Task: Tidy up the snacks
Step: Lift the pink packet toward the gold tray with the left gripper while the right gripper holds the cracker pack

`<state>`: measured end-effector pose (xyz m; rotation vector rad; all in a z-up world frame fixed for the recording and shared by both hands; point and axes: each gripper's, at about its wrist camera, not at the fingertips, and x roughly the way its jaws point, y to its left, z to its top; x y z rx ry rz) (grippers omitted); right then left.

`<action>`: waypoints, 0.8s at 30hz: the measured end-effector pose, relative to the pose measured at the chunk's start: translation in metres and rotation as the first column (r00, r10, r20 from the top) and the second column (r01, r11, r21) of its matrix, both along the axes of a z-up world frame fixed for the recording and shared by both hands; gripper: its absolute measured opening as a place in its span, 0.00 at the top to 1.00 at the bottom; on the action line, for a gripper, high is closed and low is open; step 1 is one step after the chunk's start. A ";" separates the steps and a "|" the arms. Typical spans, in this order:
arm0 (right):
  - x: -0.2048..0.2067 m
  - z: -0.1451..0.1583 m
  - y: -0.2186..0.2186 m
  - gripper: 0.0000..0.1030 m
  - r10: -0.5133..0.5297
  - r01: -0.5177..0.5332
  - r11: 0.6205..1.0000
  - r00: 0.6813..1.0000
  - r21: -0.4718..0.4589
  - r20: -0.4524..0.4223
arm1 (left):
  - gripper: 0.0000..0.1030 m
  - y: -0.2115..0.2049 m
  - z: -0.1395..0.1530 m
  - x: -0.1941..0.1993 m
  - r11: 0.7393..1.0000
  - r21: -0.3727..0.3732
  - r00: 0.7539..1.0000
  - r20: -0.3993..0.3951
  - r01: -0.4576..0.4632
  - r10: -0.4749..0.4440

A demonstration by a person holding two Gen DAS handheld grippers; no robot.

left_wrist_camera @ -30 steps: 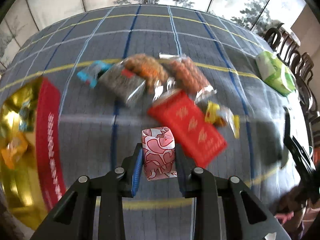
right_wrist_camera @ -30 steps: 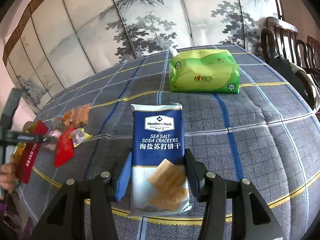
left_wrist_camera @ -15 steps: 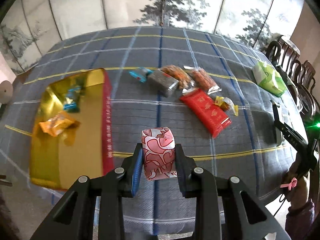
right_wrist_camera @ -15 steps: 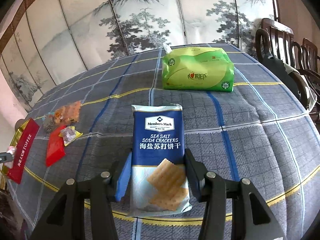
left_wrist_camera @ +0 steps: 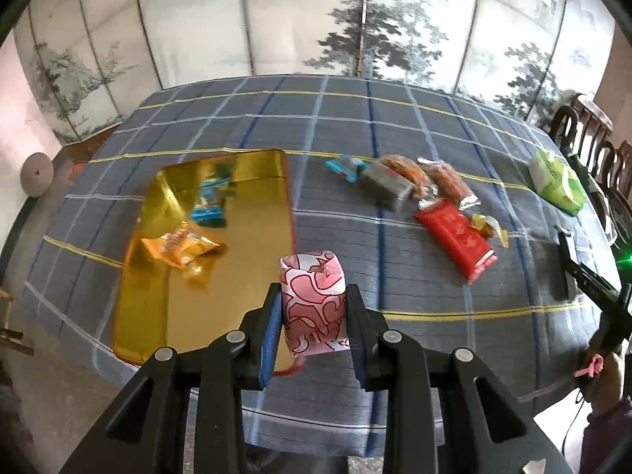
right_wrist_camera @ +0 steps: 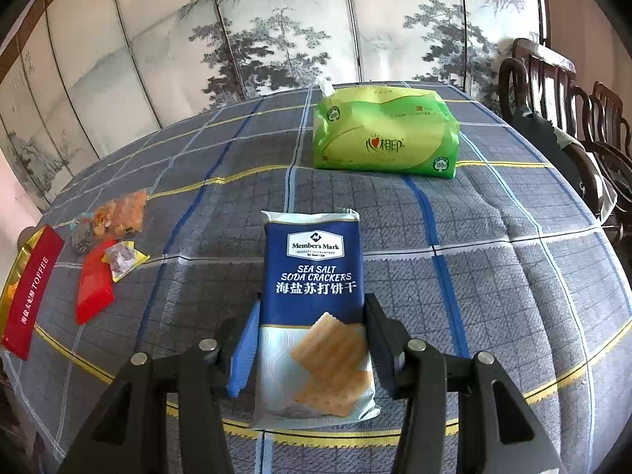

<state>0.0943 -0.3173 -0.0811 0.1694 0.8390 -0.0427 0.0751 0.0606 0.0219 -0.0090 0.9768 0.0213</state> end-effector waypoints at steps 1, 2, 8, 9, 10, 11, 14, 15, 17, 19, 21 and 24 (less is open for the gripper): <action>0.000 0.000 0.001 0.51 -0.001 0.001 1.000 1.000 -0.003 -0.004 | 0.74 0.004 -0.001 0.001 1.000 0.001 1.000 0.001 -0.006 0.006; 0.001 0.000 0.001 0.51 -0.001 0.001 1.000 1.000 -0.006 -0.006 | 0.74 0.007 -0.001 0.002 1.000 0.004 1.000 0.002 -0.012 0.012; 0.003 -0.002 0.003 0.51 -0.006 0.005 1.000 1.000 -0.019 -0.019 | 0.74 0.025 -0.007 0.011 0.998 0.030 0.999 0.005 -0.048 0.048; 0.003 -0.001 0.003 0.51 -0.006 0.005 1.000 1.000 -0.020 -0.021 | 0.74 0.028 -0.009 0.013 0.998 0.029 0.999 0.002 -0.053 0.053; 0.003 -0.002 0.003 0.51 -0.006 0.005 1.000 1.000 -0.022 -0.022 | 0.74 0.032 -0.010 0.015 0.998 0.024 0.998 -0.002 -0.058 0.058; 0.003 -0.002 0.004 0.51 -0.006 0.006 1.000 1.000 -0.022 -0.023 | 0.74 0.035 -0.012 0.017 0.998 0.025 0.998 -0.005 -0.065 0.065; 0.004 -0.002 0.003 0.51 -0.006 0.006 1.000 1.000 -0.026 -0.025 | 0.74 0.043 -0.014 0.024 0.996 0.034 0.997 -0.008 -0.078 0.078; 0.004 -0.002 0.003 0.51 -0.006 0.005 1.000 1.000 -0.027 -0.025 | 0.74 0.046 -0.015 0.026 0.996 0.038 0.997 -0.009 -0.081 0.081; 0.004 -0.003 0.003 0.51 -0.006 0.005 1.000 1.000 -0.029 -0.026 | 0.74 0.050 -0.017 0.032 0.995 0.047 0.996 -0.009 -0.084 0.084; 0.004 -0.002 0.004 0.51 -0.006 0.006 1.000 1.000 -0.029 -0.026 | 0.74 0.053 -0.019 0.037 0.995 0.061 0.996 -0.013 -0.082 0.083; 0.004 -0.003 0.004 0.51 -0.007 0.006 0.999 1.000 -0.033 -0.027 | 0.74 0.055 -0.021 0.042 0.994 0.070 0.996 -0.015 -0.086 0.087; 0.004 -0.003 0.004 0.51 -0.007 0.006 0.999 1.000 -0.036 -0.028 | 0.74 0.058 -0.026 0.049 0.993 0.082 0.996 -0.024 -0.087 0.089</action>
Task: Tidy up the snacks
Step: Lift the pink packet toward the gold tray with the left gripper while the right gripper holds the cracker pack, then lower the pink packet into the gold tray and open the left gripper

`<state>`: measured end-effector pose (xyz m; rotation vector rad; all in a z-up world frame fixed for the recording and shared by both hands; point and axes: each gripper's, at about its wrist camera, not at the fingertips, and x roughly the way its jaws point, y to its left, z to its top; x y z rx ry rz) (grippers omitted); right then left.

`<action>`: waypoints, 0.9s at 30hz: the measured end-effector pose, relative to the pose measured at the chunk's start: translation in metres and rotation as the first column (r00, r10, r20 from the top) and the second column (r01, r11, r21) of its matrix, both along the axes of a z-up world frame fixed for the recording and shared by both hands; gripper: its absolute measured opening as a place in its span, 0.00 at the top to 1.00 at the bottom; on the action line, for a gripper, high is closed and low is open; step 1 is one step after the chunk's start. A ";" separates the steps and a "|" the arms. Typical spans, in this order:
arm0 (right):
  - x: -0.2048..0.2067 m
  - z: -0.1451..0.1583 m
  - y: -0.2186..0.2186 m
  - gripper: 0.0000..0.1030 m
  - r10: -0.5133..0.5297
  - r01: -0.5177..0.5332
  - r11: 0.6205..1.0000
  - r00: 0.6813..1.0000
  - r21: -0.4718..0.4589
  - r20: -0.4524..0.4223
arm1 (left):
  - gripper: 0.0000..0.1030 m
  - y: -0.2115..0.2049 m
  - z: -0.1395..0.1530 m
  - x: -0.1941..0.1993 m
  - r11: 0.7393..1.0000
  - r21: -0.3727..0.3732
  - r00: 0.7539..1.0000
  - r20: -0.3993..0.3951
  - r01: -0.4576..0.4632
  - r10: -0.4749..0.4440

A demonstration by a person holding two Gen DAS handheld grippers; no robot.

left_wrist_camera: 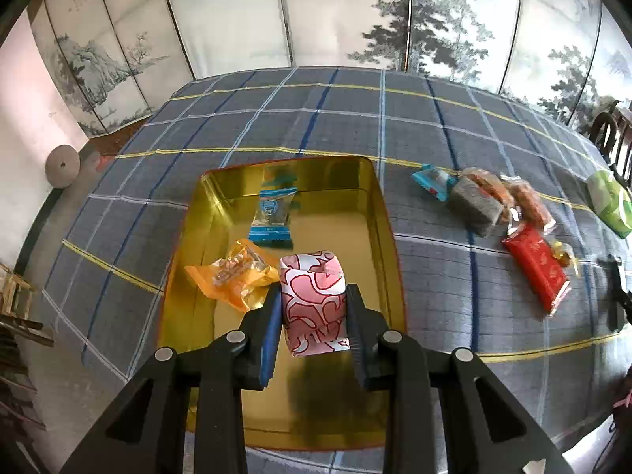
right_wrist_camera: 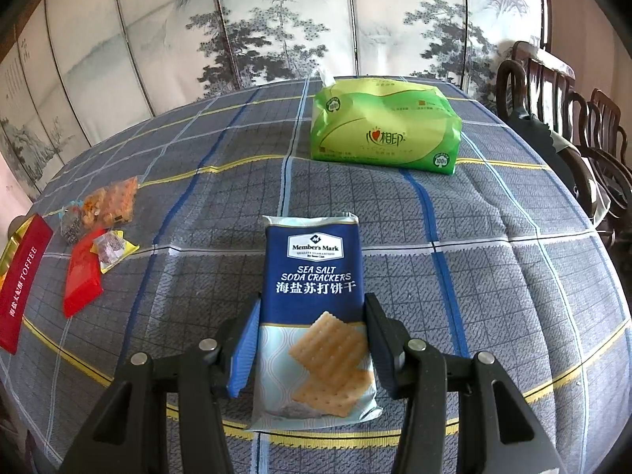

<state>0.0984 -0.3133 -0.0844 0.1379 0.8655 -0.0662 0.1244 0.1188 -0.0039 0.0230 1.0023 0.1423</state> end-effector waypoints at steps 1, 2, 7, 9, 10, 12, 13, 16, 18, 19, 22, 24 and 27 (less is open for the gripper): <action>0.000 0.000 0.000 0.51 0.000 0.000 1.000 1.000 0.000 0.000 | 0.74 0.001 -0.002 0.002 1.000 -0.002 1.000 -0.005 -0.002 0.002; 0.000 0.000 0.000 0.51 0.000 0.000 1.000 1.000 -0.001 0.000 | 0.74 0.003 -0.003 0.004 1.000 -0.005 1.000 -0.009 -0.004 0.004; 0.000 0.000 0.001 0.51 0.000 0.000 1.000 1.000 -0.006 -0.002 | 0.74 0.008 -0.010 0.013 1.000 -0.001 1.000 -0.026 -0.011 0.011; 0.000 0.000 0.001 0.51 -0.001 0.001 1.000 1.000 -0.006 -0.003 | 0.74 0.009 -0.012 0.017 1.000 0.004 1.000 -0.028 -0.013 0.013; 0.000 0.000 0.001 0.51 -0.001 0.001 1.000 1.000 -0.007 -0.003 | 0.74 0.009 -0.012 0.018 1.000 0.007 0.999 -0.030 -0.012 0.012; 0.000 0.000 0.001 0.51 -0.001 0.001 1.000 1.000 -0.008 -0.003 | 0.74 0.010 -0.013 0.021 1.000 0.011 0.999 -0.033 -0.013 0.013; 0.000 0.000 0.001 0.51 -0.001 0.001 1.000 1.000 -0.008 -0.003 | 0.74 0.010 -0.014 0.023 1.000 0.013 0.999 -0.036 -0.014 0.015; 0.000 0.000 0.001 0.51 -0.001 0.001 1.000 1.000 -0.011 -0.004 | 0.74 0.011 -0.017 0.029 1.000 0.018 0.999 -0.042 -0.013 0.014; 0.000 0.000 0.001 0.51 -0.001 0.001 1.000 1.000 -0.012 -0.004 | 0.74 0.012 -0.019 0.032 1.000 0.026 0.999 -0.046 -0.014 0.015; 0.000 0.000 0.002 0.51 -0.001 0.001 1.000 1.000 -0.012 -0.004 | 0.74 0.012 -0.020 0.035 1.000 0.026 0.999 -0.048 -0.014 0.015; 0.000 0.000 0.002 0.51 -0.002 0.002 1.000 1.000 -0.013 -0.005 | 0.74 0.016 -0.024 0.042 0.999 0.028 0.998 -0.061 -0.017 0.018; 0.001 0.000 0.002 0.50 -0.001 0.001 1.000 1.000 -0.014 -0.005 | 0.74 0.018 -0.025 0.046 0.999 0.027 0.998 -0.066 -0.019 0.021; 0.000 0.000 0.002 0.50 -0.002 0.001 1.000 1.000 -0.016 -0.006 | 0.74 0.019 -0.026 0.051 0.999 0.024 0.997 -0.074 -0.021 0.022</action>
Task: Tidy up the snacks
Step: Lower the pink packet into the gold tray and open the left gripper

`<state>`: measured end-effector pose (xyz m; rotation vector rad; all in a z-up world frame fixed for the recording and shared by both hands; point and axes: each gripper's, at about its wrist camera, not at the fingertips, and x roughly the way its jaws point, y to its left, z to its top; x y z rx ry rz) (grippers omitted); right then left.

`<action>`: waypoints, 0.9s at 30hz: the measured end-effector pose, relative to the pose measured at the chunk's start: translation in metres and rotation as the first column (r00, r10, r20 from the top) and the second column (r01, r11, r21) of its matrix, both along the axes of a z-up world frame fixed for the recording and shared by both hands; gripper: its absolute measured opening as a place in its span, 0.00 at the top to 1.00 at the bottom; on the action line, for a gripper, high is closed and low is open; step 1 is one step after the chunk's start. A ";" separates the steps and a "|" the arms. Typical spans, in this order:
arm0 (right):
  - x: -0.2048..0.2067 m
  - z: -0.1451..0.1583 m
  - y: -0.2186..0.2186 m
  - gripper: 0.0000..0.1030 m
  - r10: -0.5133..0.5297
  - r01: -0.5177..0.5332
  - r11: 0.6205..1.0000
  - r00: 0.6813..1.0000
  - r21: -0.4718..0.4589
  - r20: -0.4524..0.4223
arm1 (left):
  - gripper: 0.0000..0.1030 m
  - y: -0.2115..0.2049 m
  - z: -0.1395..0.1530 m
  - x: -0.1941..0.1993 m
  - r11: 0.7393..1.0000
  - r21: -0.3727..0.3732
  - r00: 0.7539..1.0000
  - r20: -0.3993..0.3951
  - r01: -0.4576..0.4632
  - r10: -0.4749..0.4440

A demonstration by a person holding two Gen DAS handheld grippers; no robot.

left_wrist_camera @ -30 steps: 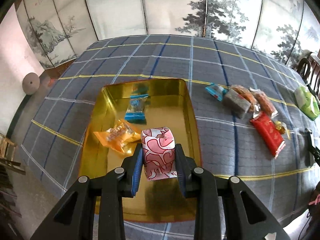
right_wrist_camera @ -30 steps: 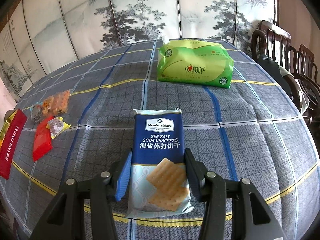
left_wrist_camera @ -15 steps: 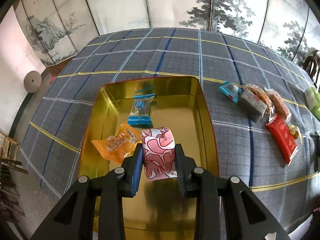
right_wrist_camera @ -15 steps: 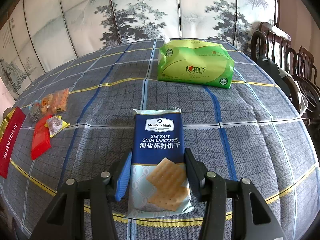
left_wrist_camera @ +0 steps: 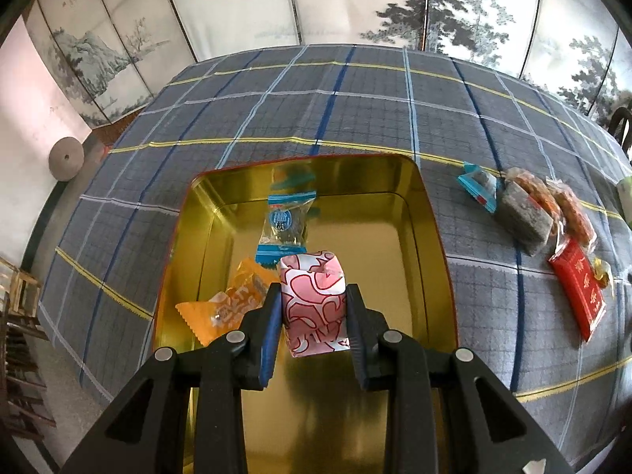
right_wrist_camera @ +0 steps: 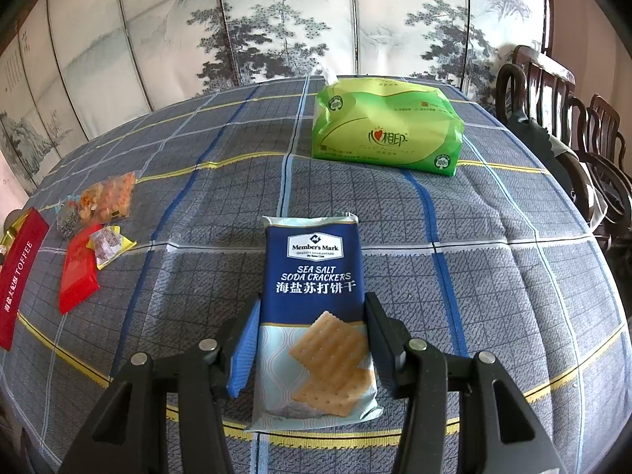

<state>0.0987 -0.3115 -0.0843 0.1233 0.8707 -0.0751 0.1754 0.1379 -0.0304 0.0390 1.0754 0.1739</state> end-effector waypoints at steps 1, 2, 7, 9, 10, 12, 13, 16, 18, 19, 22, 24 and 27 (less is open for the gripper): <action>-0.001 0.000 -0.001 0.50 0.000 0.000 1.000 1.000 -0.001 0.000 | 0.74 0.001 -0.001 0.001 1.000 0.000 1.000 -0.002 0.000 0.000; -0.001 0.000 0.000 0.50 0.000 0.000 1.000 1.000 -0.002 -0.001 | 0.73 0.001 -0.001 0.003 1.000 0.004 1.000 -0.002 0.000 0.000; 0.000 0.000 0.000 0.50 0.000 0.000 1.000 1.000 -0.003 -0.002 | 0.73 0.004 -0.004 0.012 1.000 0.006 1.000 -0.012 -0.001 0.002; 0.000 0.001 0.000 0.50 0.000 0.000 1.000 1.000 -0.006 -0.002 | 0.73 0.005 -0.006 0.015 1.000 0.005 1.000 -0.018 -0.004 0.005; -0.001 0.001 -0.001 0.50 0.000 0.000 1.000 1.000 -0.007 -0.002 | 0.73 0.006 -0.007 0.016 1.000 0.003 1.000 -0.020 -0.007 0.007; -0.001 0.001 -0.001 0.50 0.000 0.000 1.000 1.000 -0.008 -0.003 | 0.73 0.008 -0.009 0.019 1.000 -0.001 1.000 -0.025 -0.012 0.012; -0.002 0.001 -0.002 0.50 0.000 0.000 1.000 1.000 -0.009 -0.003 | 0.73 0.009 -0.009 0.020 1.000 -0.001 1.000 -0.026 -0.013 0.013; -0.001 0.001 -0.001 0.50 0.001 -0.001 1.000 1.000 -0.011 -0.004 | 0.73 0.011 -0.012 0.023 1.000 -0.001 0.999 -0.031 -0.014 0.014; -0.002 0.001 -0.002 0.50 0.001 -0.001 1.000 1.000 -0.013 -0.005 | 0.73 0.011 -0.013 0.024 1.000 0.002 0.999 -0.031 -0.013 0.013; -0.001 0.001 -0.001 0.50 0.001 -0.001 1.000 1.000 -0.013 -0.005 | 0.73 0.011 -0.013 0.026 1.000 0.006 0.999 -0.032 -0.012 0.012; -0.001 0.001 -0.001 0.50 0.000 -0.001 1.000 1.000 -0.013 -0.005 | 0.72 0.011 -0.015 0.027 1.000 0.003 0.999 -0.035 -0.009 0.009; -0.001 0.001 0.000 0.50 0.001 -0.001 1.000 1.000 -0.017 -0.006 | 0.72 0.010 -0.016 0.027 1.000 0.005 0.999 -0.035 -0.008 0.008; -0.001 0.001 0.000 0.50 0.000 -0.001 1.000 1.000 -0.017 -0.006 | 0.71 0.008 -0.014 0.027 1.000 0.021 1.000 -0.021 -0.006 0.006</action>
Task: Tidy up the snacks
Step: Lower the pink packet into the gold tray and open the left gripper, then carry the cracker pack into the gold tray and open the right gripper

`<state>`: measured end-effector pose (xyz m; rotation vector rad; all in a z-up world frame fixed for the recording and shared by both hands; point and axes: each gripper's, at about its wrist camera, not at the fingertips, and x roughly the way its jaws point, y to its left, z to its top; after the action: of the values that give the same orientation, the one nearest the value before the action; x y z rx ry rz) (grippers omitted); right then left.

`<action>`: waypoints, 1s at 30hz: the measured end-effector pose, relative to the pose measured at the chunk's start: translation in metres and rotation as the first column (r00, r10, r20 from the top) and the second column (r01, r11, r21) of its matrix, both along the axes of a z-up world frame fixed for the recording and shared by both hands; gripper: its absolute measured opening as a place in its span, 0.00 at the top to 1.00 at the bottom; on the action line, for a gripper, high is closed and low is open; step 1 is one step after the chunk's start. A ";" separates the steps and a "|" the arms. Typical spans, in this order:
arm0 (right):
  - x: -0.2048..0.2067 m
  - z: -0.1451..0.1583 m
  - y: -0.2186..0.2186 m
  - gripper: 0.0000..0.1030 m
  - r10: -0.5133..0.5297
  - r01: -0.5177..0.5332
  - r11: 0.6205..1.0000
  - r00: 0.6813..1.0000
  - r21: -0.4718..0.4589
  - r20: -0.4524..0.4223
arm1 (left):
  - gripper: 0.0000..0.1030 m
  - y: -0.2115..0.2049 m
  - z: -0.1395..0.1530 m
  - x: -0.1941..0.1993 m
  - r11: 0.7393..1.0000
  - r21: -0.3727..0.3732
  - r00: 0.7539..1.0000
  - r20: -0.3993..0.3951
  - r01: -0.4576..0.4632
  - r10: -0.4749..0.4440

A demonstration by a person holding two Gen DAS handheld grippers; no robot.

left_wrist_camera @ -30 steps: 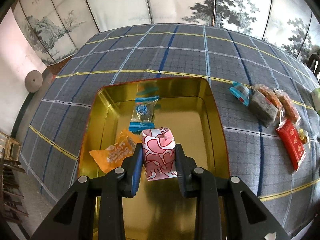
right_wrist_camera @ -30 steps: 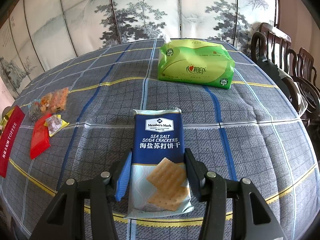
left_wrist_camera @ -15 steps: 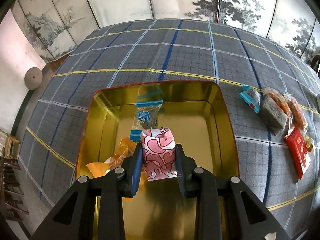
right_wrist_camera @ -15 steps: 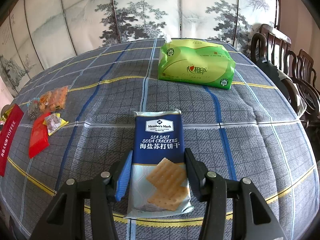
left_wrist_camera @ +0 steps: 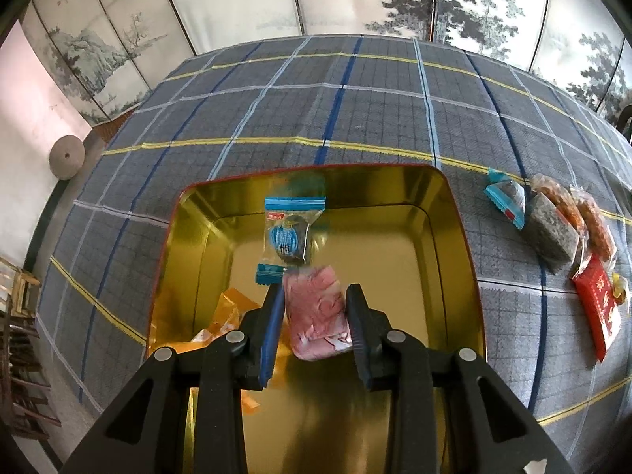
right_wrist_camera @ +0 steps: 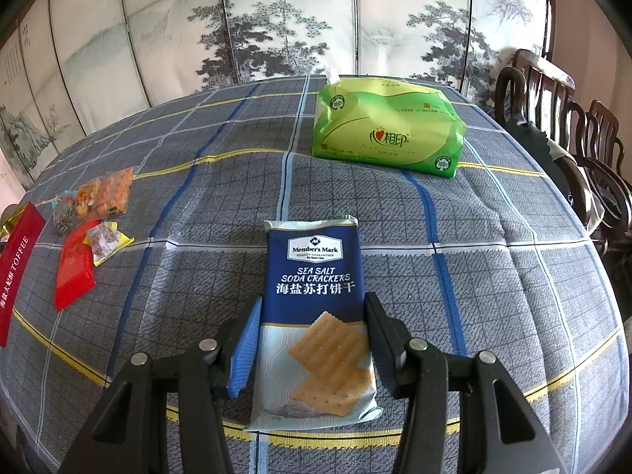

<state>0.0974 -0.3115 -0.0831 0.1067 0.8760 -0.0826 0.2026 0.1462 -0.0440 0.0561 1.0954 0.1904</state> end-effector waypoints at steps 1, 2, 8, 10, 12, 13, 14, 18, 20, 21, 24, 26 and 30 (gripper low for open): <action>-0.001 0.000 -0.002 0.50 0.000 0.000 1.000 1.000 -0.001 0.000 | 0.71 -0.001 0.001 0.000 1.000 0.008 1.000 0.007 0.001 -0.001; 0.000 0.000 0.000 0.50 0.000 0.000 1.000 1.000 0.000 0.000 | 0.71 -0.001 0.002 0.000 1.000 0.015 1.000 0.014 0.003 -0.003; 0.000 0.000 0.000 0.50 0.000 0.000 1.000 1.000 -0.001 -0.001 | 0.60 0.000 0.012 -0.006 1.000 0.017 0.999 0.050 0.005 -0.006; 0.001 0.000 0.000 0.50 -0.001 0.001 1.000 1.000 -0.001 -0.001 | 0.60 0.002 0.018 -0.012 1.000 -0.005 0.998 0.063 0.008 -0.008; 0.001 0.000 0.001 0.50 -0.001 0.001 1.000 1.000 0.004 0.001 | 0.60 0.007 0.027 -0.023 1.000 -0.027 0.996 0.090 -0.004 0.006; 0.000 0.001 0.000 0.51 -0.001 0.001 1.000 1.000 0.009 0.003 | 0.60 0.010 0.032 -0.029 0.999 -0.035 0.995 0.102 -0.013 0.016; 0.000 0.001 -0.002 0.51 0.001 -0.002 1.000 1.000 0.015 0.005 | 0.58 0.016 0.037 -0.038 0.999 -0.049 0.994 0.110 -0.022 0.027; -0.004 0.002 0.001 0.51 0.021 -0.021 1.000 1.000 0.008 0.005 | 0.55 0.037 0.050 -0.066 0.993 -0.104 0.991 0.120 -0.051 0.063; -0.008 0.004 0.003 0.51 0.027 -0.028 0.999 1.000 0.025 0.014 | 0.55 0.048 0.054 -0.082 0.992 -0.104 0.989 0.123 -0.071 0.084; -0.009 0.004 0.005 0.51 0.030 -0.030 0.999 0.999 0.038 0.020 | 0.55 0.052 0.056 -0.089 0.991 -0.104 0.988 0.126 -0.079 0.092; -0.016 0.010 0.013 0.51 0.041 -0.044 0.996 0.999 0.078 0.035 | 0.49 0.063 0.060 -0.110 0.987 -0.126 0.982 0.146 -0.104 0.122; -0.018 0.018 0.024 0.51 0.061 -0.067 0.991 0.997 0.112 0.054 | 0.45 0.067 0.061 -0.123 0.982 -0.146 0.977 0.161 -0.118 0.141; -0.018 0.044 0.063 0.51 0.162 -0.173 0.976 0.982 0.129 0.096 | 0.44 0.061 0.063 -0.140 0.988 -0.115 0.979 0.162 -0.105 0.123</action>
<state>0.0792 -0.2481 -0.0393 0.1630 0.8019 0.1394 0.0621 0.2076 0.0192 -0.1169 0.9380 0.2353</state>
